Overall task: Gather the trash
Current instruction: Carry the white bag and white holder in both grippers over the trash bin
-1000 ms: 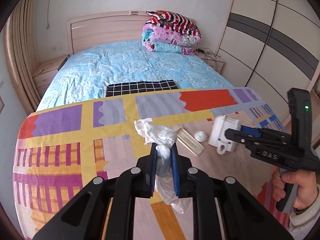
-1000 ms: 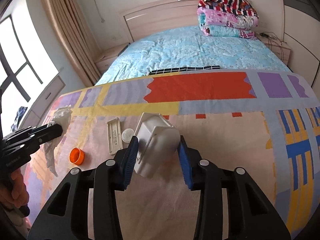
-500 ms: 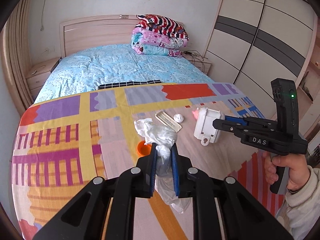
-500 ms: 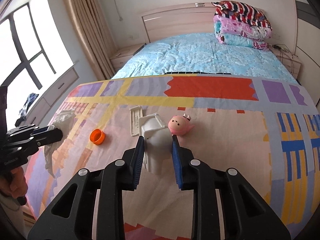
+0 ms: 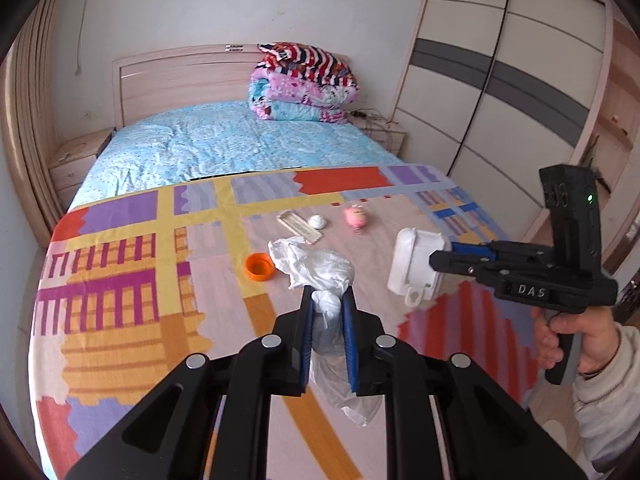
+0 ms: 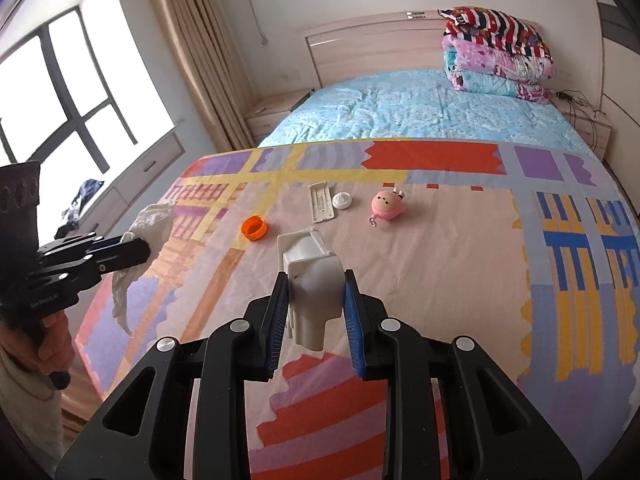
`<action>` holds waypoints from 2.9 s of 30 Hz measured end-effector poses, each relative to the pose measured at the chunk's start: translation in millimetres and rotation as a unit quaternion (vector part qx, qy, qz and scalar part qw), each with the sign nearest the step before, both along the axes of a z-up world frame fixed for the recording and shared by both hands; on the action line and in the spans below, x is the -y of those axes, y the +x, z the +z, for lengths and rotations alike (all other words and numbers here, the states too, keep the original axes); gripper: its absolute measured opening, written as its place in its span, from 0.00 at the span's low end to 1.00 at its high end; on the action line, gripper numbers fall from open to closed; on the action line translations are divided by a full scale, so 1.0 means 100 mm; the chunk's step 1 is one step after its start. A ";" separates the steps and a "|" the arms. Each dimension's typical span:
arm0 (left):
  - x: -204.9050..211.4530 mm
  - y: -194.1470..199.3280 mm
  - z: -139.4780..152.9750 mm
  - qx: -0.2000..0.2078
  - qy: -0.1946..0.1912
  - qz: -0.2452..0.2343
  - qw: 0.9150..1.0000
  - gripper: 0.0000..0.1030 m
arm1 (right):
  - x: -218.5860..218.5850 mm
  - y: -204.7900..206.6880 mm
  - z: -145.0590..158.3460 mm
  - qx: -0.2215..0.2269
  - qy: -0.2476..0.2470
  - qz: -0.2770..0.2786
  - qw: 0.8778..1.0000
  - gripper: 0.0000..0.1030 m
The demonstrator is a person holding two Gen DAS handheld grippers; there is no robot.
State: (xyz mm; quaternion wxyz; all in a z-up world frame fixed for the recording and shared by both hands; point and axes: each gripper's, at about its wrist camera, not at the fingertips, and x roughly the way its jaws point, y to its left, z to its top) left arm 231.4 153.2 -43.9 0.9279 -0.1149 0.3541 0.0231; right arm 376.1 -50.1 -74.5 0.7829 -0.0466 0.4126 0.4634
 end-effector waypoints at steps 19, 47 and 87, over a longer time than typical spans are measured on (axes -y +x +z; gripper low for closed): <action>0.81 -1.00 0.19 0.009 -0.003 -0.041 0.999 0.13 | 0.62 -0.94 -0.10 0.011 -0.029 0.015 0.999 0.08; 1.14 -1.35 -0.33 -0.036 -0.032 -0.077 0.996 0.13 | 0.69 -1.00 -0.50 0.069 -0.090 0.059 0.992 0.74; 1.48 -1.61 -0.65 -0.077 -0.043 -0.106 0.991 0.13 | 0.89 -1.76 -0.20 0.074 -0.057 0.093 0.991 0.54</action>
